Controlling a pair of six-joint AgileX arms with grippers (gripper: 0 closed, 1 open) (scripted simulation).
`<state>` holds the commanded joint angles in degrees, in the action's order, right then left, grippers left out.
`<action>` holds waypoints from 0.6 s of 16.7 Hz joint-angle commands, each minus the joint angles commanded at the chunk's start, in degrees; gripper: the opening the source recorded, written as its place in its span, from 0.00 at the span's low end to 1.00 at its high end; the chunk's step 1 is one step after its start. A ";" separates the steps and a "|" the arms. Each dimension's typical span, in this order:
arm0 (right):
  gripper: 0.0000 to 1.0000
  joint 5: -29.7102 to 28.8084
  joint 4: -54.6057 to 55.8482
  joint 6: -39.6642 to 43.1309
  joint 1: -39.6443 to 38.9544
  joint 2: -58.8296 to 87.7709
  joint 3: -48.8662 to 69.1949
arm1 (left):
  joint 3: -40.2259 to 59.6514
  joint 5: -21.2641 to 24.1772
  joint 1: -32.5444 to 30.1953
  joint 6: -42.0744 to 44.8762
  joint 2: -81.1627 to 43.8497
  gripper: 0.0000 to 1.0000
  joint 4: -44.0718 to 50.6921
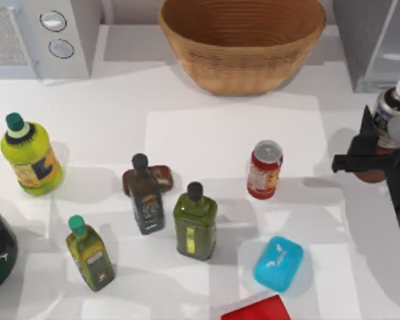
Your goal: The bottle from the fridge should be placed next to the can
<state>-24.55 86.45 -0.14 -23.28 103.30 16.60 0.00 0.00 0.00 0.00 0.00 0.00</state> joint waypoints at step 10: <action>0.83 0.00 0.00 0.00 0.00 0.00 0.00 | 0.00 0.00 0.00 0.00 0.00 1.00 0.00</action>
<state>-24.55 86.45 -0.14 -23.28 103.30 16.60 0.00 0.00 0.00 0.00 0.00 0.00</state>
